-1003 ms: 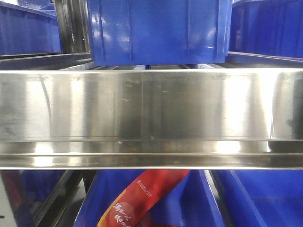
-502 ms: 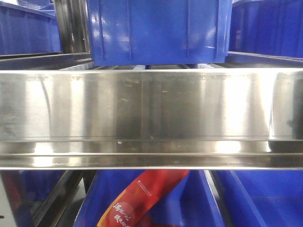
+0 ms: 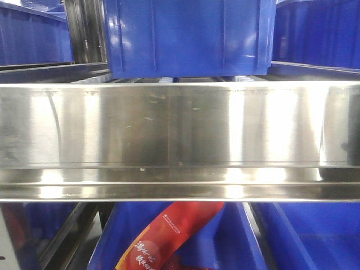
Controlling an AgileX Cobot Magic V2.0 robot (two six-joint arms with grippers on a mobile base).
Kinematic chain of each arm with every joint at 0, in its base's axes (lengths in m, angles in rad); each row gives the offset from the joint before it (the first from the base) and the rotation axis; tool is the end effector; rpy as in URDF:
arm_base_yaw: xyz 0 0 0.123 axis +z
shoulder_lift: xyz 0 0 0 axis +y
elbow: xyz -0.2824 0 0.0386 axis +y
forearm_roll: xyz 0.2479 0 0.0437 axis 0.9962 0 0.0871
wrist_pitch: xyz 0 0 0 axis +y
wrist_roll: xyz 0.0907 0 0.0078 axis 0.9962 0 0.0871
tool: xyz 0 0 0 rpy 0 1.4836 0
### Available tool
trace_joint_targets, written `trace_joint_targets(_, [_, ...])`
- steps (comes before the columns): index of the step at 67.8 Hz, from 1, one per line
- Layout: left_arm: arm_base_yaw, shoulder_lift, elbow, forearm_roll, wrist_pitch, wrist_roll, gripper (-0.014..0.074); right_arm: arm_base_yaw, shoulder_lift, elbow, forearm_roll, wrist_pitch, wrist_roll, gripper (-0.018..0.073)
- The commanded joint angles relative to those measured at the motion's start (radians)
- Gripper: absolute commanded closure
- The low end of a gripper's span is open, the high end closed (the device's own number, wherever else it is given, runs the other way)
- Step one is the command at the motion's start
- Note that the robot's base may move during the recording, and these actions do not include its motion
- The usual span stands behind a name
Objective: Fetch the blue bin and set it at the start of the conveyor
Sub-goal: 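Hold the bin with both grippers while backing away from the rack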
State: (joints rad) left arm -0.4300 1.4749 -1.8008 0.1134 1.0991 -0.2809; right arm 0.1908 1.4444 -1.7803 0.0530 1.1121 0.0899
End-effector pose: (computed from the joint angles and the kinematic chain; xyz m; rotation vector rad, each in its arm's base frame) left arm 0.2787 -0.1177 0.4713 0.1726 2.2545 -0.2397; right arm 0.2863 0.0597 0.4731 -0.1132 2.2645 0.2155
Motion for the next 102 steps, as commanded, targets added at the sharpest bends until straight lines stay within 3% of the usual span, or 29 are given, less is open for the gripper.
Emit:
trace_joint_targets(1, [-0.007,-0.016,-0.010,-0.017,-0.040,0.011,0.0708,0.002,-0.011,-0.006,0.007,-0.050,-0.017,0.0711])
trace_joint_targets(27, [-0.007,-0.016,-0.010,-0.015,-0.040,0.011,0.0708,0.002,-0.011,-0.006,0.006,-0.085,-0.017,0.0711])
trace_joint_targets(65, [-0.007,-0.012,-0.010,-0.013,-0.045,0.011,0.0708,0.002,0.021,-0.006,0.006,-0.338,-0.017,0.0711])
trace_joint_targets(102, [-0.007,-0.012,-0.010,-0.013,-0.045,0.011,0.0708,0.002,0.021,-0.006,0.006,-0.388,-0.017,0.0711])
